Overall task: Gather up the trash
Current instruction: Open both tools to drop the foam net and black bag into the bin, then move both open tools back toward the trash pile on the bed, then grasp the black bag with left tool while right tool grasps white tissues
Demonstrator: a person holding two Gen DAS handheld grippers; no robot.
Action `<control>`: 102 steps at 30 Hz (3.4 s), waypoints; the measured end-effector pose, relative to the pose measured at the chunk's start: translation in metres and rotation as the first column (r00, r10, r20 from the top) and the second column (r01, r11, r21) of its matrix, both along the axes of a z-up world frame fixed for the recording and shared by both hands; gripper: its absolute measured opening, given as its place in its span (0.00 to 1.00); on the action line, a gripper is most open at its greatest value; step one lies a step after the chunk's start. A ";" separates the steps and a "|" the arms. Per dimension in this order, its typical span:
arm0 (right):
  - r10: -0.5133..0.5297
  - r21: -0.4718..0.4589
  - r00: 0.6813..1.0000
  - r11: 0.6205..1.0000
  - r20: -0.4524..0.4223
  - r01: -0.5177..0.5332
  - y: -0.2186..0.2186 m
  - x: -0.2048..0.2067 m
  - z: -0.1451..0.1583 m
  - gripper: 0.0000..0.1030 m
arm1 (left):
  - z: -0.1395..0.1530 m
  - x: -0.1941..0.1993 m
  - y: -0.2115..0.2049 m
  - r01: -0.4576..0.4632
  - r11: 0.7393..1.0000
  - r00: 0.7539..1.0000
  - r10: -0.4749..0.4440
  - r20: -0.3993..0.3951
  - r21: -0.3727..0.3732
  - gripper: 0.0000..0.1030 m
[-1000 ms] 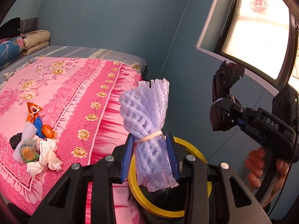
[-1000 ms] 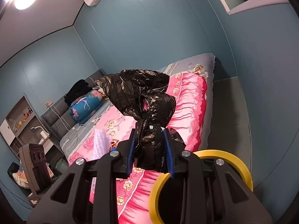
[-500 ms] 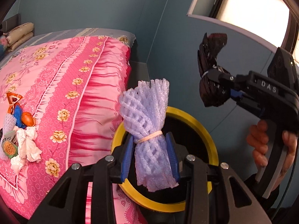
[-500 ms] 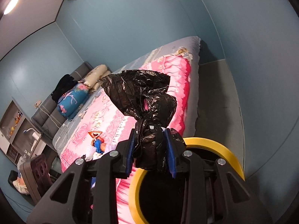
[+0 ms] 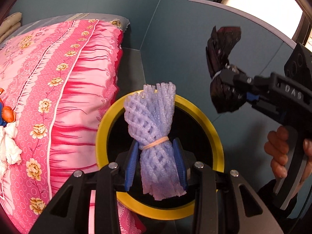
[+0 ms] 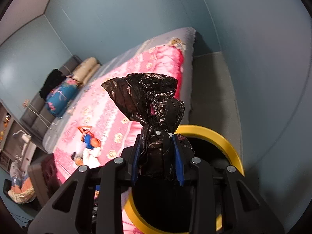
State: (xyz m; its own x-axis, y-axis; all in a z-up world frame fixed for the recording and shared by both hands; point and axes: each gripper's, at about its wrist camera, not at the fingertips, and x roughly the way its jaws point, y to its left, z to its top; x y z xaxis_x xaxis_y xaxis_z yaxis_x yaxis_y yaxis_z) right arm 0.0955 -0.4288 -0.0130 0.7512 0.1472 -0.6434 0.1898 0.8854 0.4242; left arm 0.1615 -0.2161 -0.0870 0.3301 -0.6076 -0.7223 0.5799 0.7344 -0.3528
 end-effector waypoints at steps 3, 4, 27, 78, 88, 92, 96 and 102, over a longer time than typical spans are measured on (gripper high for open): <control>-0.015 0.003 1.000 1.000 -0.022 0.015 0.001 -0.002 -0.003 0.32 | 0.004 -0.005 0.002 -0.013 1.000 1.000 0.013 0.018 -0.003 0.41; -0.019 0.010 1.000 1.000 -0.017 0.019 0.000 -0.004 -0.003 0.37 | 0.005 -0.006 0.004 -0.018 1.000 1.000 0.018 0.019 -0.008 0.44; 0.008 -0.001 0.984 1.000 0.179 -0.008 0.010 -0.019 0.028 0.69 | 0.055 0.008 0.136 -0.338 0.941 0.918 0.334 0.213 -0.017 0.91; 0.589 -0.017 0.772 0.792 -0.237 -0.610 0.348 0.204 -0.116 0.69 | -0.065 0.140 0.423 -0.711 0.694 0.702 0.710 0.060 0.112 0.91; 0.593 -0.035 0.734 0.770 -0.332 -0.638 0.381 0.227 -0.153 0.63 | -0.091 0.181 0.424 -0.669 0.735 0.740 0.673 0.001 0.106 0.90; 0.591 -0.032 0.724 0.767 -0.356 -0.641 0.386 0.233 -0.164 0.59 | -0.098 0.192 0.414 -0.634 0.766 0.769 0.639 -0.022 0.103 0.80; 0.578 -0.017 0.727 0.778 -0.371 -0.628 0.387 0.241 -0.174 0.54 | -0.108 0.198 0.403 -0.596 0.796 0.797 0.603 -0.047 0.103 0.67; 0.577 -0.021 0.717 0.773 -0.391 -0.634 0.392 0.245 -0.181 0.40 | -0.112 0.197 0.406 -0.590 0.803 0.802 0.595 -0.060 0.086 0.48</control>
State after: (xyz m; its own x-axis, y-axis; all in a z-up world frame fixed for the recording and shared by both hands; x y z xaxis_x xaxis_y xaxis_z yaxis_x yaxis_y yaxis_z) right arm 0.3402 -0.0365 -0.1943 0.2590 0.3783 -0.8887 -0.3022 0.9056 0.2975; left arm 0.3584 0.1895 -0.1990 0.5513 -0.2675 -0.7903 -0.0030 0.9465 -0.3226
